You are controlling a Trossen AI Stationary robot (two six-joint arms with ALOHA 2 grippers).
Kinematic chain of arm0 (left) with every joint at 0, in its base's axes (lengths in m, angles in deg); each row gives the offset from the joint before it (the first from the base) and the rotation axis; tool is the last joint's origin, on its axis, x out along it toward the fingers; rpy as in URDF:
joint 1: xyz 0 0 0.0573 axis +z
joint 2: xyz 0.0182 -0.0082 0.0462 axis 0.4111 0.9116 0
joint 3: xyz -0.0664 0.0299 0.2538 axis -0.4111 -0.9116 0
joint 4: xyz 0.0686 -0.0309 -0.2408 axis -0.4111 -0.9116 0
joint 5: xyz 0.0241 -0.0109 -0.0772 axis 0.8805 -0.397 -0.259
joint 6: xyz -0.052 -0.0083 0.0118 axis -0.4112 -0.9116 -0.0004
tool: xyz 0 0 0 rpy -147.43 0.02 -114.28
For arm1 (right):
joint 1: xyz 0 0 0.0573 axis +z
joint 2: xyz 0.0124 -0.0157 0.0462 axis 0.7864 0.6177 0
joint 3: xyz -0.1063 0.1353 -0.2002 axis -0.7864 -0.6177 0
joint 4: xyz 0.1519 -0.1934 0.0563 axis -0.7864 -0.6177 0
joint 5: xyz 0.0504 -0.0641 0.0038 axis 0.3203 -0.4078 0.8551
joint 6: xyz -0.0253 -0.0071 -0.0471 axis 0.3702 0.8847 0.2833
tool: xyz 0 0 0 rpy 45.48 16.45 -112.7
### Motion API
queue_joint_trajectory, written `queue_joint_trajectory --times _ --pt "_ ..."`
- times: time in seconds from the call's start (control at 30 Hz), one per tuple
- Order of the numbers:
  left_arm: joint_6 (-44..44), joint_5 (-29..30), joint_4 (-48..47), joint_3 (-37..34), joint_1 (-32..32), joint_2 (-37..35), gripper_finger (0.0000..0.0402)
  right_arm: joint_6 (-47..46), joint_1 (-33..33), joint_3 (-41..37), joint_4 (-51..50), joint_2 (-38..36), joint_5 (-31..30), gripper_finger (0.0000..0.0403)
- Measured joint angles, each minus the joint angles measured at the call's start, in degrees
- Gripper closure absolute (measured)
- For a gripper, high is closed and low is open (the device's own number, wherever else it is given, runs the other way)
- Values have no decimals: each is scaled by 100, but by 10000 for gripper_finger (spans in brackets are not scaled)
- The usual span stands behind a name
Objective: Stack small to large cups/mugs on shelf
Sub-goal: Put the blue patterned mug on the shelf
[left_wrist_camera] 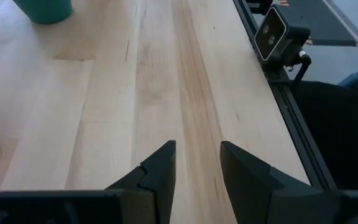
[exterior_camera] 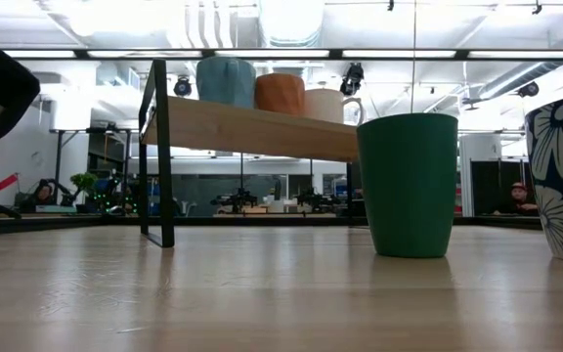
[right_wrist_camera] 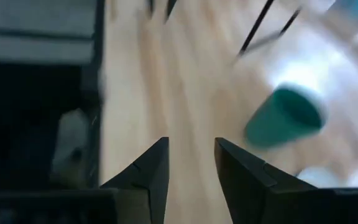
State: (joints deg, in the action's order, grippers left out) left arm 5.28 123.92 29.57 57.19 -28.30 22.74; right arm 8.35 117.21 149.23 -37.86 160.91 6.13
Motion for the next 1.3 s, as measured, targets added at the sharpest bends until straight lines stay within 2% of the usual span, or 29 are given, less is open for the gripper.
queue_joint_trajectory --times 0.13,0.37,0.5,0.67,0.83,0.93,1.1,1.3 --pt "0 -59 2 -3 9 0 291 -610 238 -261 9 0 589 291" --pt "-9 -547 18 3 9 229 291 -1487 311 -849 240 0 700 303" --pt "-9 -853 52 74 45 503 291 -1210 260 -1256 892 5 924 297" --pt "38 -1164 47 234 190 758 291 -608 249 -1589 1716 9 891 275" --pt "225 -1268 87 320 355 846 291 -491 249 -1778 2181 9 345 248" --pt "321 -1267 86 331 425 846 291 -253 248 -2023 2665 11 243 232" --pt "734 -745 54 335 483 850 291 -217 249 -2405 3125 184 54 208" --pt "1418 299 612 352 543 850 291 -370 247 -2545 3172 584 -877 192"
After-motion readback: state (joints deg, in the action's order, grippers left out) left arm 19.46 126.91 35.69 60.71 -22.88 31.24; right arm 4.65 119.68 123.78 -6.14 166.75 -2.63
